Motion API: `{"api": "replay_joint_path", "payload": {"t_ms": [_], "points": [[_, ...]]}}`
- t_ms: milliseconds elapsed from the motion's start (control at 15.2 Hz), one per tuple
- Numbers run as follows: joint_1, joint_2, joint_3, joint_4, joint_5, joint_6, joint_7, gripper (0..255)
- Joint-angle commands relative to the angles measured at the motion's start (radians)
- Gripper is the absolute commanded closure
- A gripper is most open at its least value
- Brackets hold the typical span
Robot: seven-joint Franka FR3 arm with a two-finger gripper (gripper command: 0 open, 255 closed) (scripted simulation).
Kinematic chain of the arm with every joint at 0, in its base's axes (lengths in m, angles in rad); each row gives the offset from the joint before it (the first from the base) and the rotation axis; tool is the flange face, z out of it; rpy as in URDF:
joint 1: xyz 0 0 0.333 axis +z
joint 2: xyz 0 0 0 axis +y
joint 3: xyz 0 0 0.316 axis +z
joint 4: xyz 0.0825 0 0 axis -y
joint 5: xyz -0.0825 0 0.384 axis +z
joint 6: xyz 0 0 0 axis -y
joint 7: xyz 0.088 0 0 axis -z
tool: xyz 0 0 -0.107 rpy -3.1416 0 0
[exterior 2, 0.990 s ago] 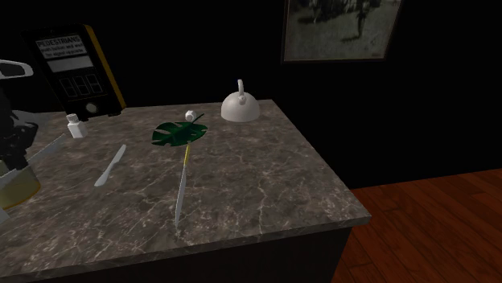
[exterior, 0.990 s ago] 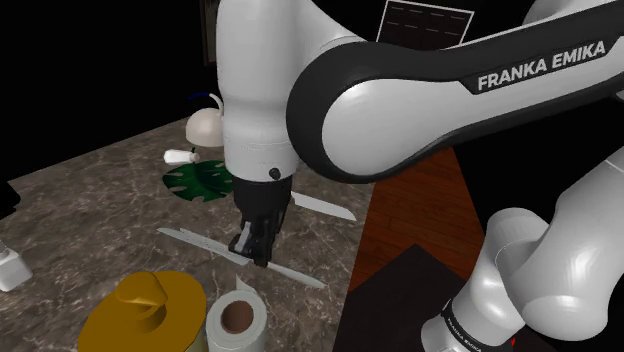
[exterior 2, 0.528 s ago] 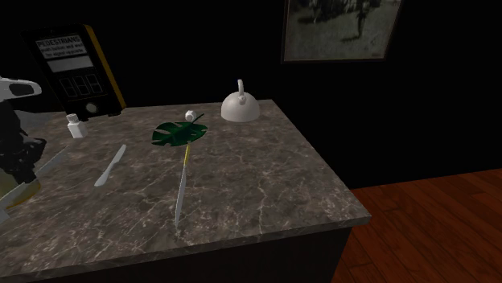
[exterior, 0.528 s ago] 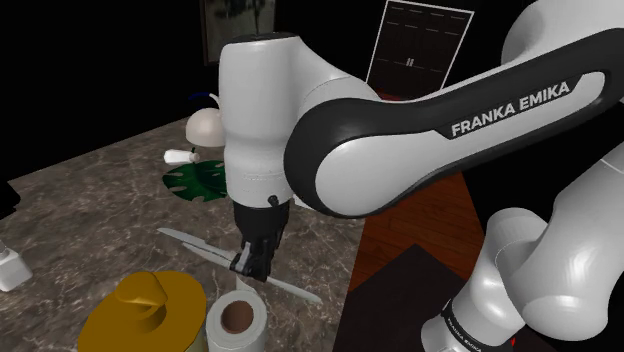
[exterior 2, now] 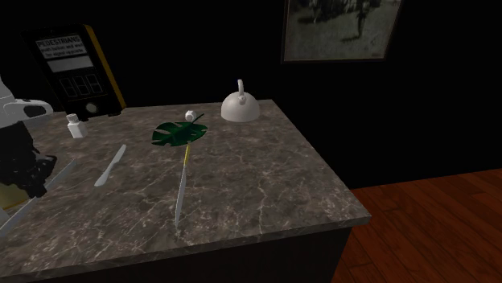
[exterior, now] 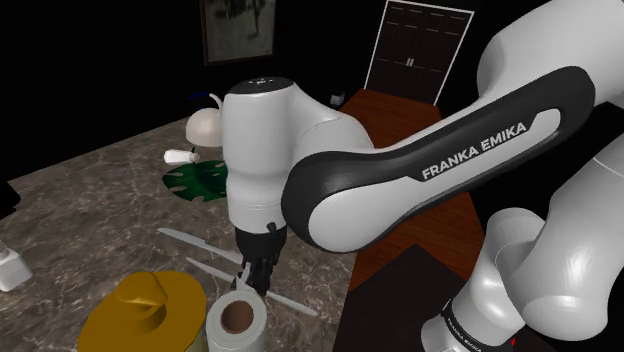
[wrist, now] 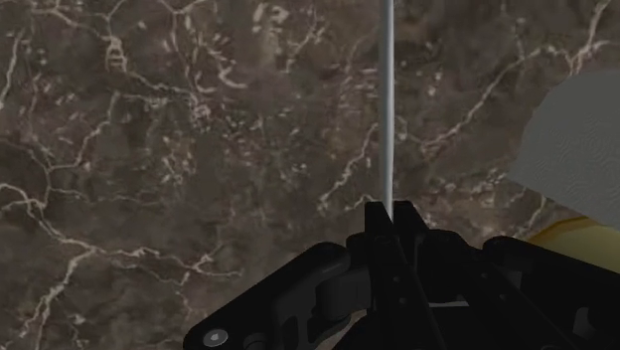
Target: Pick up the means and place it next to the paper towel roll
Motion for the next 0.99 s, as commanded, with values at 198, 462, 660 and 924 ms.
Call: {"api": "replay_joint_path", "payload": {"t_ms": [198, 462, 660, 924], "points": [[0.0, 0.038, 0.006, -0.027, -0.013, 0.064, 0.01, 255], [0.0, 0.038, 0.005, -0.027, -0.013, 0.064, 0.01, 255], [0.0, 0.038, 0.005, -0.027, -0.013, 0.064, 0.01, 255], [0.0, 0.038, 0.005, -0.027, -0.013, 0.064, 0.01, 0]]}}
